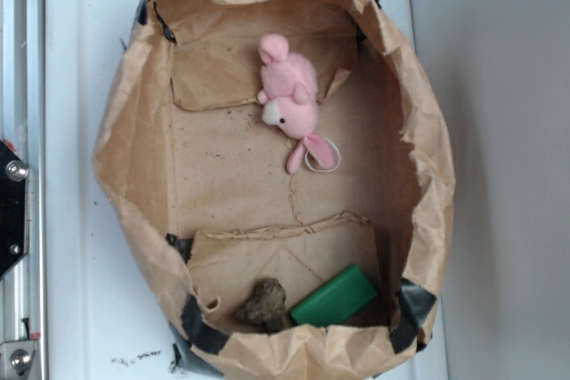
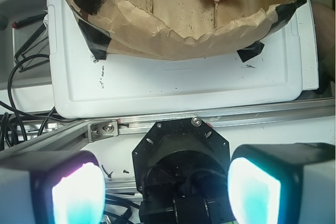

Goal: Grab the pink bunny.

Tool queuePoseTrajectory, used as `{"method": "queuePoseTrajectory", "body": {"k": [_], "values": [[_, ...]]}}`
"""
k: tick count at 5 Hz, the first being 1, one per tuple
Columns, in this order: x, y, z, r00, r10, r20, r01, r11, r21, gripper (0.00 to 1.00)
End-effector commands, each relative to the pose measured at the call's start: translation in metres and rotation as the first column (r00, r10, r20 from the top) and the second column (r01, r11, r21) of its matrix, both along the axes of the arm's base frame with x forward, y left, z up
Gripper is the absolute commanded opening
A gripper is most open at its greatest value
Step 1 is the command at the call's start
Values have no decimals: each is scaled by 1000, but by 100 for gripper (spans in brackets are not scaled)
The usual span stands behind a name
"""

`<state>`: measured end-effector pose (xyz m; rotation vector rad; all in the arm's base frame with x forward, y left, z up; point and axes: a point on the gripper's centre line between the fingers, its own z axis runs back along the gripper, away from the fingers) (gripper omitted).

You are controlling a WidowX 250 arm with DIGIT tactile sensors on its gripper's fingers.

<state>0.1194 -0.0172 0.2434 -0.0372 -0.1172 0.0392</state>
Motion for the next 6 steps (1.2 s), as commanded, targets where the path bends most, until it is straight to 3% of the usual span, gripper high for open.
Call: {"method": "queuePoseTrajectory", "body": {"k": [1,2,3,4,5,6], "values": [[0,0,0,1000,0,0,0,1000,0,100],[50,-6,-13,982,187,11,-187,982,18,100],[100,-3,-35,960,278,-42,-278,961,-2,100],[145,23,-57,893,450,9,-450,892,46,100],[178,47,-87,763,646,14,-641,760,-108,100],[190,70,-114,603,797,-20,-788,592,-171,100]]}}
